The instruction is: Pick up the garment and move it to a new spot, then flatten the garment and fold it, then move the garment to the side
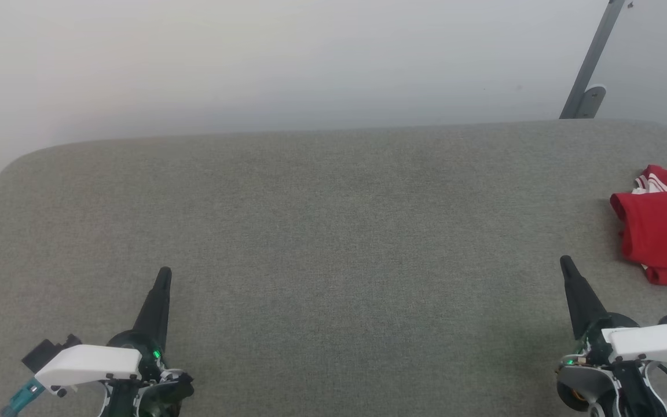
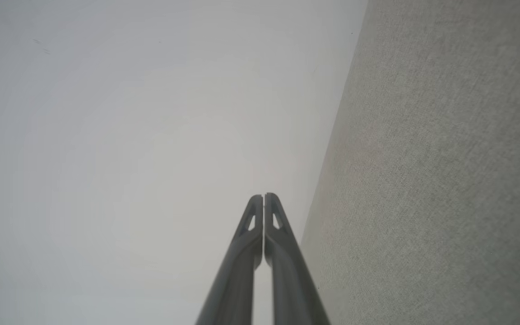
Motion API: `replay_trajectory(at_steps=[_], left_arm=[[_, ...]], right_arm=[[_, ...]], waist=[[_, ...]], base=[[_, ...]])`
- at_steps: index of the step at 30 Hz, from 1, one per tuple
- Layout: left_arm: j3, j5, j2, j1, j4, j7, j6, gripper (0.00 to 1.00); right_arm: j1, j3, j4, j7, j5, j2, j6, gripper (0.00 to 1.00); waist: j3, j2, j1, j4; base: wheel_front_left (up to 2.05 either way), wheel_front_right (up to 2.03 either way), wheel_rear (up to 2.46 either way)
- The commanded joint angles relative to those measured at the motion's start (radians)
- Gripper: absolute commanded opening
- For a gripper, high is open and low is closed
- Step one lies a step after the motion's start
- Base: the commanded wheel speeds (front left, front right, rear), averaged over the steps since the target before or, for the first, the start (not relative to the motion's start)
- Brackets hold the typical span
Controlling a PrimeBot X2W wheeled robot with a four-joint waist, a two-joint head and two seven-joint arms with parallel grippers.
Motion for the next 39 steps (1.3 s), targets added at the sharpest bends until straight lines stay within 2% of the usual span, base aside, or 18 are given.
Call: replay_trajectory(at_steps=[1, 8, 39], left_arm=[[-0.003, -0.025, -0.003, -0.021, 0.000, 0.009, -0.003, 0.00], [-0.005, -0.055, -0.004, -0.023, 0.002, 0.018, -0.003, 0.00], [-0.005, -0.054, -0.004, -0.023, 0.002, 0.018, -0.003, 0.00]], right_arm=[[-0.010, -0.004, -0.006, 0.008, 0.023, 0.007, 0.000, 0.00], [-0.012, -0.006, -0.006, 0.015, 0.053, 0.012, 0.000, 0.00], [-0.011, -0.005, -0.006, 0.014, 0.050, 0.011, 0.000, 0.00]], waist=[[0.000, -0.0001, 0.0000, 0.000], [0.001, -0.0001, 0.0000, 0.001], [0.001, -0.0001, 0.0000, 0.001]], base=[[0.00, 0.00, 0.00], [0.00, 0.00, 0.00], [0.00, 0.00, 0.00]])
